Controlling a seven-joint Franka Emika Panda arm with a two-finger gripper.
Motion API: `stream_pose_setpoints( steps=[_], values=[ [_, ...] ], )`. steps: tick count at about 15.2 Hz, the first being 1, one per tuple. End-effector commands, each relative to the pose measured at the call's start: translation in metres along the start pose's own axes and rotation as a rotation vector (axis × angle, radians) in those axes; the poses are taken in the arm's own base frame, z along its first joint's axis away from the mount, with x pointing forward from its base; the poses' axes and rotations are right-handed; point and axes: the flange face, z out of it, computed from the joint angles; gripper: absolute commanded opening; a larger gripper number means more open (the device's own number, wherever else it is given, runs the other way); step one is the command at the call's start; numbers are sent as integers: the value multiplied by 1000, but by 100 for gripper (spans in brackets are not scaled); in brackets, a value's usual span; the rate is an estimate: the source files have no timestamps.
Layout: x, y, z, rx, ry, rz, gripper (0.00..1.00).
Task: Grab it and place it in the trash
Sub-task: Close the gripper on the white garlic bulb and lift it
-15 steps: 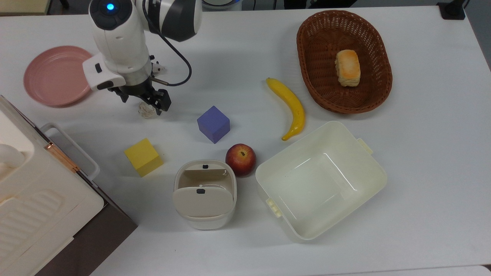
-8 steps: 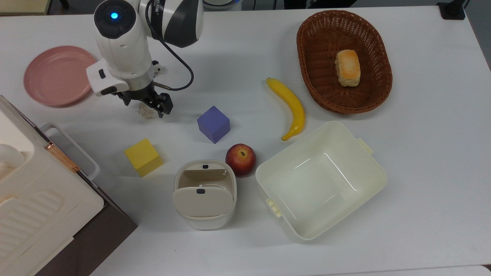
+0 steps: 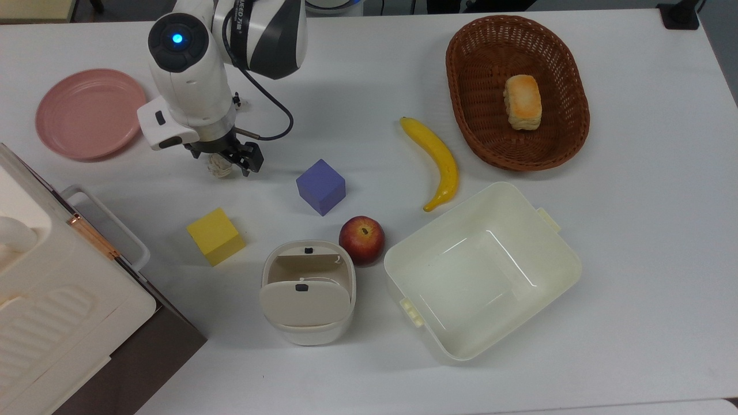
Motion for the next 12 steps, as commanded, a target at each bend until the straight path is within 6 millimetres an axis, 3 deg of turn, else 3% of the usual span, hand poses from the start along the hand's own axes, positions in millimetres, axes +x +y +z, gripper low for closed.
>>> stream_pose_setpoints(
  steps=[1,9,10,12],
  values=[
    [-5,-1,2,15,1,19,100],
    [-3,-5,10,11,-8,14,100],
    [-3,-5,10,11,-7,14,93],
    [-2,-5,9,11,-5,19,64]
  ],
)
